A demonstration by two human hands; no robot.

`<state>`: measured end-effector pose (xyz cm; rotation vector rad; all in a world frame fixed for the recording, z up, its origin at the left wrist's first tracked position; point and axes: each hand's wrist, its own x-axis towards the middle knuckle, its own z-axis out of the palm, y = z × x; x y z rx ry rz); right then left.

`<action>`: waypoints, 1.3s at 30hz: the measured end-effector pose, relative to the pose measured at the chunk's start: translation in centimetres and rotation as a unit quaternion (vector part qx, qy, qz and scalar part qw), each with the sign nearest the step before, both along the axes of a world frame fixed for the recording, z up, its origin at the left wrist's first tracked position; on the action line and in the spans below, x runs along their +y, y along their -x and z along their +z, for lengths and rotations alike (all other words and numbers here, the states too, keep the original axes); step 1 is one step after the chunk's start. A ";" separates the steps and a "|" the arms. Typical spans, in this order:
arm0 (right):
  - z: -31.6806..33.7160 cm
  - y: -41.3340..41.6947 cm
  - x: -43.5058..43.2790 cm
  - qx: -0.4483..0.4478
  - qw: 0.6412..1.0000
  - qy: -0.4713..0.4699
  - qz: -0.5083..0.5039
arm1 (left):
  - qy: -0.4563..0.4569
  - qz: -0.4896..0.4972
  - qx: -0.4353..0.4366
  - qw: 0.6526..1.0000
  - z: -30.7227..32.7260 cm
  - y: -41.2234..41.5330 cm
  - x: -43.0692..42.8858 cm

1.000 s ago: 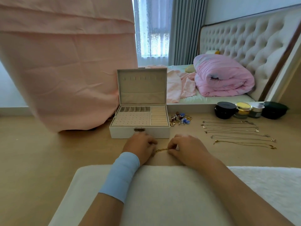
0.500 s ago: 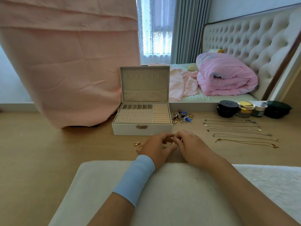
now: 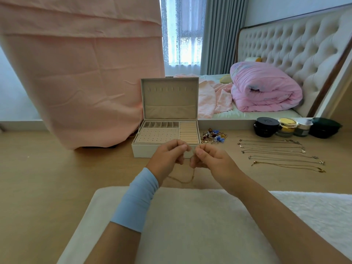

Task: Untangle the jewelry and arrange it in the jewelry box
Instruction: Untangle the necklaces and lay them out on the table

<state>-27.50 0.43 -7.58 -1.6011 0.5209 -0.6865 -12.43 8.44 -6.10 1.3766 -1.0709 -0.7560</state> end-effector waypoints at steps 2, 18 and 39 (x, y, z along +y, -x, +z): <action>0.1 0.2 0.1 0.000 1.000 -0.008 0.026 | 0.021 -0.005 0.084 0.996 0.9 -0.5 0.5; 0.0 1.2 -2.1 -0.073 0.988 -0.073 -0.112 | -0.047 0.061 -0.214 0.974 0.6 -3.2 2.4; 0.4 1.8 -2.1 -0.013 0.987 0.086 -0.136 | -0.064 -0.129 -0.120 0.982 -1.0 2.8 0.3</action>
